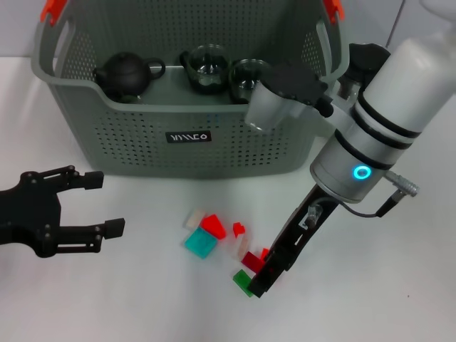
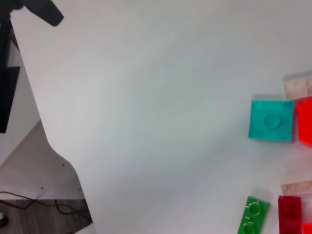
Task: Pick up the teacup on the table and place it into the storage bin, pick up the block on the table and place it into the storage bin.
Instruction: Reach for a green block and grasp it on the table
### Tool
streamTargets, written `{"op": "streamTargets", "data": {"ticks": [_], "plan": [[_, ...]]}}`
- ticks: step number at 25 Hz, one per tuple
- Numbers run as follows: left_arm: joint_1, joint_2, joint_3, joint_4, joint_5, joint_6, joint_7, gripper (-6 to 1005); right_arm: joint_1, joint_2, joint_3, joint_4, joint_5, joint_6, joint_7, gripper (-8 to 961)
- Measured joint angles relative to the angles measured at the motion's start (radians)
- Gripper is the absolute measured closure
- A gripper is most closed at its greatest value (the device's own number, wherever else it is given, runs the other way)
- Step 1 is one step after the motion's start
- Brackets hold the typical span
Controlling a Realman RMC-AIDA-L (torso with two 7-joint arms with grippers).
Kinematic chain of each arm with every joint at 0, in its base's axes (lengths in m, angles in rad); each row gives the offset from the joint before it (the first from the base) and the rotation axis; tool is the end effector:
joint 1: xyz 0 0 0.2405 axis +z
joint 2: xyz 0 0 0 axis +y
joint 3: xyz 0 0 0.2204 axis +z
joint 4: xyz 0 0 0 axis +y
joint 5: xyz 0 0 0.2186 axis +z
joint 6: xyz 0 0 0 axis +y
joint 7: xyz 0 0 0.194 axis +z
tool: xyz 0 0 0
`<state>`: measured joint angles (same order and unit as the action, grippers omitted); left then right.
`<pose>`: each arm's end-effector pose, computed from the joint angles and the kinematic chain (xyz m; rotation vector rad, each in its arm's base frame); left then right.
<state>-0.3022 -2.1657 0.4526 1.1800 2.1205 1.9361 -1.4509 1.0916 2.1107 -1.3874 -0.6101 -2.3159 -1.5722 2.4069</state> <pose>-0.2467 0.2692 0.0561 -2.6688 -0.5625 -0.6033 0.1171 0.3186 -0.1211 2.7757 -0.9004 0.6008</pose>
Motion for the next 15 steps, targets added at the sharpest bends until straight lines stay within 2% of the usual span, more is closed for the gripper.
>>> {"op": "streamTargets", "data": {"ticks": [2,15], "plan": [[0.002,-0.001,0.0,0.0,0.0,0.002,0.003,103,0.001,0.0,-0.016,-0.005,0.003,0.003,0.006,249],[0.0,0.001,-0.013,0.0,0.009,-0.006,0.041,103,0.018,0.003,-0.16,0.002,0.11,0.07,0.035,248]]}}
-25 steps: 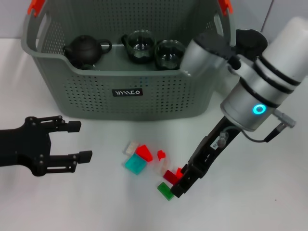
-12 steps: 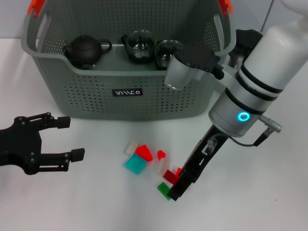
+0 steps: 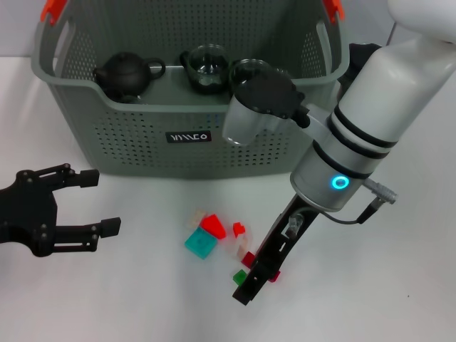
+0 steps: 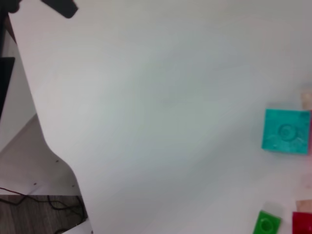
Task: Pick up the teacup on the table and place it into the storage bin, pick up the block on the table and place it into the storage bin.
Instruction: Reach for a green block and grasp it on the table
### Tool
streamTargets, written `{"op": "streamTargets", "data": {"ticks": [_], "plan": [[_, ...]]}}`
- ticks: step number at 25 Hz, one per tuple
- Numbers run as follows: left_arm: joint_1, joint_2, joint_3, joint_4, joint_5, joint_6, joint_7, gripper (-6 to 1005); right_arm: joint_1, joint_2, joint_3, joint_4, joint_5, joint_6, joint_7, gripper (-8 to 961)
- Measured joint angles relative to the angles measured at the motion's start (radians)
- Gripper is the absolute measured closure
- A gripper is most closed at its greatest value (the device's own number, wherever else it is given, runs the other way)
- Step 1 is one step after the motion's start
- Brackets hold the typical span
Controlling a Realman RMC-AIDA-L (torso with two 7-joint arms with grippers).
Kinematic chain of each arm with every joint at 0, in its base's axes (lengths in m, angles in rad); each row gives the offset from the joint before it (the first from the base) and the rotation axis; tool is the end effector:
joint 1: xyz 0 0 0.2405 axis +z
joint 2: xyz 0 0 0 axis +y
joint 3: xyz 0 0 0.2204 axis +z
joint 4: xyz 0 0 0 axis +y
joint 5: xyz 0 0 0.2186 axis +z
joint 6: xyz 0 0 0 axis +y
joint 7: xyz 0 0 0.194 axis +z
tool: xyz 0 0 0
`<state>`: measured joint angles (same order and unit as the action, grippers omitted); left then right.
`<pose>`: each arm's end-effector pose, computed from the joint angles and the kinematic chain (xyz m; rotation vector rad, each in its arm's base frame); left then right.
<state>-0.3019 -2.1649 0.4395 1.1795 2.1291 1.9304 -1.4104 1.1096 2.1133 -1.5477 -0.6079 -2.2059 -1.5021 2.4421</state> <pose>-0.2502 0.2695 0.0577 -2.6593 -0.5211 -0.5821 0.1085 0.3123 -0.1381 2.7946 -0.8391 0.6265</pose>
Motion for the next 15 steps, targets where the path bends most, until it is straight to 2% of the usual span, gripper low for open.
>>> {"op": "streamTargets", "data": {"ticks": [4,15], "plan": [[0.0,0.0,-0.002,0.0,0.0,0.001,0.0,103,-0.002,0.001,-0.061,0.0,0.037,0.025,0.006,248],[-0.006,0.0,-0.002,0.0,0.0,0.001,-0.006,103,-0.011,0.002,-0.13,0.012,0.076,0.076,-0.004,249]]}}
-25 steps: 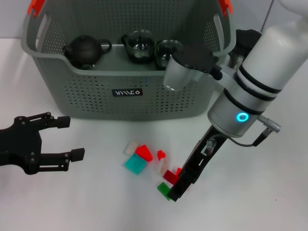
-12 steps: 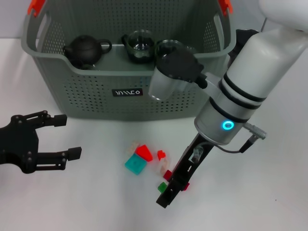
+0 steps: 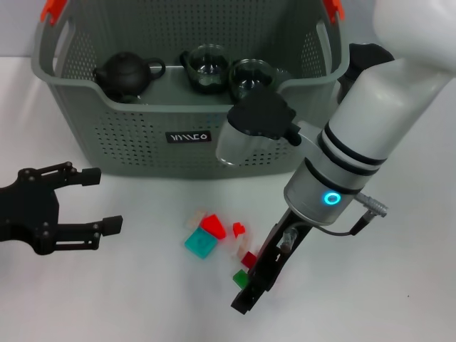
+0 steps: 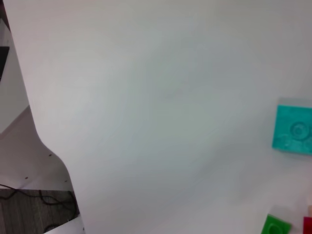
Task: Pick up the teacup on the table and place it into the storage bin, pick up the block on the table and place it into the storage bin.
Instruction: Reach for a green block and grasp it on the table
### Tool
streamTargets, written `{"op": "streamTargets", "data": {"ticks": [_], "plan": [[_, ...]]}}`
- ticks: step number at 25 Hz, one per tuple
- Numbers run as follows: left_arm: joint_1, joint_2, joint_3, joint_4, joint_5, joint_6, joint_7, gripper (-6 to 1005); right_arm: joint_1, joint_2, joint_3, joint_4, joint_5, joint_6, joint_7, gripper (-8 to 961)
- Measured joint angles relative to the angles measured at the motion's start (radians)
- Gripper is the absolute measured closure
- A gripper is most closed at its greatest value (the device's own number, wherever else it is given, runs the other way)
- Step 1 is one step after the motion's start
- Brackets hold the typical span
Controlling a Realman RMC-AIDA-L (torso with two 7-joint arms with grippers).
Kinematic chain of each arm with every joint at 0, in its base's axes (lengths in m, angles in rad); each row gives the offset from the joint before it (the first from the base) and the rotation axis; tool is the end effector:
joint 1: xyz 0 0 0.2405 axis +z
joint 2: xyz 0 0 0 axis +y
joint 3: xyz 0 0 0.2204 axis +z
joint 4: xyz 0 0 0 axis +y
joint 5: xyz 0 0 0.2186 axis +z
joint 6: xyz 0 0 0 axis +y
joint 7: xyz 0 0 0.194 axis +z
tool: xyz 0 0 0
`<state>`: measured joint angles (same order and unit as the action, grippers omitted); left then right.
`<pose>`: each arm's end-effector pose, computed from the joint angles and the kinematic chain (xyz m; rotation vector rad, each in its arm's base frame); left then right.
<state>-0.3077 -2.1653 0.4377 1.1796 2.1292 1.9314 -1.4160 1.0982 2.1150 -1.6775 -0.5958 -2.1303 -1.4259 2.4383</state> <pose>-0.2486 0.2707 0.0578 -2.6602 -0.5220 -0.5868 0.1157 0.3063 -0.1522 2.8133 -0.7934 0.6492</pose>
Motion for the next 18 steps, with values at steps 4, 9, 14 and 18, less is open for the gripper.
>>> {"op": "streamTargets", "data": {"ticks": [4,9,14,18], "plan": [[-0.003,-0.001,-0.001,-0.003,0.0,0.0,-0.001,103,0.0,0.0,-0.034,0.01,0.025,0.01,-0.001,249],[-0.003,-0.001,-0.001,-0.003,0.0,0.0,-0.002,102,-0.005,0.0,-0.043,0.015,0.027,0.013,0.002,249],[-0.002,-0.001,-0.001,-0.003,0.0,-0.001,-0.002,102,-0.01,-0.001,-0.046,0.022,0.022,0.014,0.006,249],[-0.002,-0.001,-0.001,-0.003,0.0,-0.002,-0.004,102,-0.013,-0.003,-0.047,0.027,0.02,0.016,0.007,249]]}}
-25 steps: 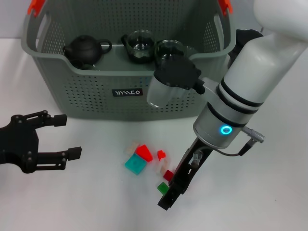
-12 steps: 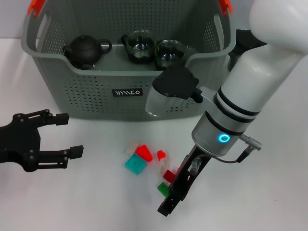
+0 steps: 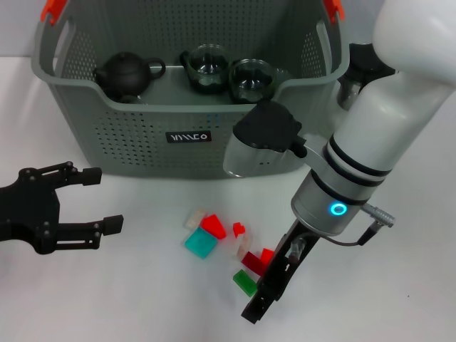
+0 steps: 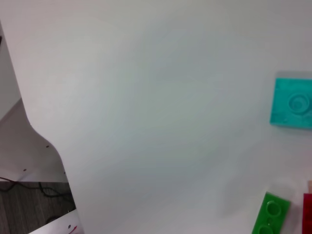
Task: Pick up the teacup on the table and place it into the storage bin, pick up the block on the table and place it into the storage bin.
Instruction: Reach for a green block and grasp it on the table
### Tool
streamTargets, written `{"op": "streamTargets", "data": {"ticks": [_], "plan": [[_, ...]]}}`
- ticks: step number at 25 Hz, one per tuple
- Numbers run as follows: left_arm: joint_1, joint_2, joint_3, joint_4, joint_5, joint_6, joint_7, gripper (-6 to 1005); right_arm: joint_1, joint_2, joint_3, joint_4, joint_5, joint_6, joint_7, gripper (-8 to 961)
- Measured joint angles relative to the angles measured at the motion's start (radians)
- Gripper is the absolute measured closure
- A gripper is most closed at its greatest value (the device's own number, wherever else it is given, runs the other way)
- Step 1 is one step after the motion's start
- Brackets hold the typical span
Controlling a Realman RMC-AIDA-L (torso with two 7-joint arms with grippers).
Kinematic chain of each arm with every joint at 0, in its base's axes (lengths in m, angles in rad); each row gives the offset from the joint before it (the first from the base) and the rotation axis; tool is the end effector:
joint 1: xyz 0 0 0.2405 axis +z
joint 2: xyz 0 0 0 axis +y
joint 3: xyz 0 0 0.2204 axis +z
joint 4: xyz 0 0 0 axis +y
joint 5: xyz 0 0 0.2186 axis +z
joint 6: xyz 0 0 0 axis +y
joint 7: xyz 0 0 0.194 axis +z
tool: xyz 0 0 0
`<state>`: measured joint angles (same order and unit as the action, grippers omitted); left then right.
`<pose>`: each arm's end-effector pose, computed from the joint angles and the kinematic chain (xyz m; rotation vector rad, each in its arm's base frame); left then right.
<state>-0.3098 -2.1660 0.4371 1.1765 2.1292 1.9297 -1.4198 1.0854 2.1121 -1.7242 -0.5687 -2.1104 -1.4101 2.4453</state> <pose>-0.2483 0.2713 0.0572 -2.6593 -0.5281 -0.5914 0.1297 0.3012 -0.1546 2.7911 -0.8269 0.6908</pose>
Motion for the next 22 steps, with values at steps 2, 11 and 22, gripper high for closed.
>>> {"op": "streamTargets", "data": {"ticks": [2,11,22], "plan": [[0.0,0.0,0.0,0.0,0.0,0.0,0.0,102,-0.002,-0.001,0.0,0.0,-0.001,0.001,0.001,249],[0.0,0.0,0.003,0.0,0.0,0.0,-0.001,102,-0.005,-0.002,-0.02,0.0,-0.005,0.011,0.007,249],[-0.002,0.0,0.007,0.0,0.0,0.0,-0.001,102,-0.006,-0.004,-0.043,0.0,-0.005,0.044,0.023,249]]}}
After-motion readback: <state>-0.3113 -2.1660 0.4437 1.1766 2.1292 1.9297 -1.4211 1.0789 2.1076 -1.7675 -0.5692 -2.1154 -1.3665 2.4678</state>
